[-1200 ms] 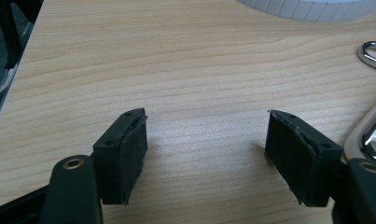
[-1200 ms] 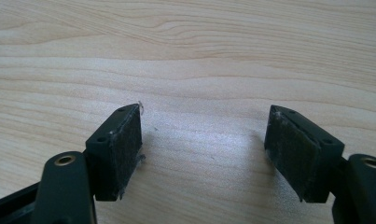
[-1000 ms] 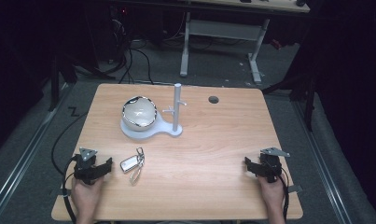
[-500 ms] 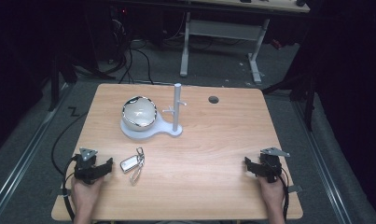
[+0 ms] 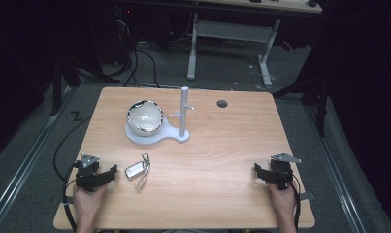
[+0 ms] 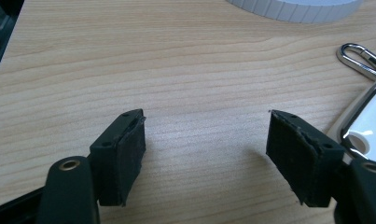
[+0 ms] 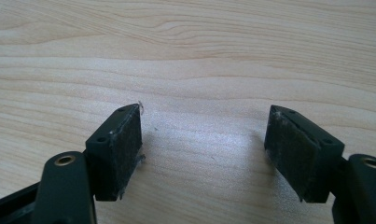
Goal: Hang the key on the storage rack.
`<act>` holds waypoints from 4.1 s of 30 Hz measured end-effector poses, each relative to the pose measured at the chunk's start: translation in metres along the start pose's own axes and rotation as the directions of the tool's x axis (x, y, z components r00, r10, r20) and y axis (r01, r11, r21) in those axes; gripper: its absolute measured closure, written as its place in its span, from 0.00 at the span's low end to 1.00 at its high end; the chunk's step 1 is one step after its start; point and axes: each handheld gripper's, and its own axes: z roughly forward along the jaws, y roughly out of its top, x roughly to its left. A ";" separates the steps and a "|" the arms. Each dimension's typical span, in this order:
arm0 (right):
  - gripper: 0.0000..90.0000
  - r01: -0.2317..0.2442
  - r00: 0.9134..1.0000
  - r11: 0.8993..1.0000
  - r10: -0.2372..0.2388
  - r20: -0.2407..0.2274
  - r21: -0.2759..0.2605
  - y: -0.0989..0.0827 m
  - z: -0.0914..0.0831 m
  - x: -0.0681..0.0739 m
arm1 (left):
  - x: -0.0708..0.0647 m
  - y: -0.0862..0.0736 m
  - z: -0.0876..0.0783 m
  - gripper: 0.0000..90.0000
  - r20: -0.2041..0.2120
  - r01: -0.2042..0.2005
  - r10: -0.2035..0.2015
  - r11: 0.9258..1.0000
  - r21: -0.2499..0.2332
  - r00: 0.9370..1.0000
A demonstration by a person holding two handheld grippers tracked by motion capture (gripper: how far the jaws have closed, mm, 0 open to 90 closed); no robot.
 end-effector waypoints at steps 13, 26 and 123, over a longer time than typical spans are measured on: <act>0.31 0.000 1.000 1.000 0.000 0.000 0.000 0.000 0.000 0.000 | -0.006 0.002 -0.010 0.28 0.106 0.021 -0.020 1.000 -0.006 0.994; 0.31 0.000 1.000 1.000 0.000 0.000 0.000 0.000 0.000 0.000 | -0.027 0.006 -0.010 0.26 0.183 -0.039 0.040 0.999 -0.009 0.982; 0.31 0.001 1.000 1.000 -0.001 -0.001 0.002 0.000 0.000 0.000 | -0.097 0.092 -0.040 0.57 0.346 -0.188 0.255 0.958 -0.217 0.903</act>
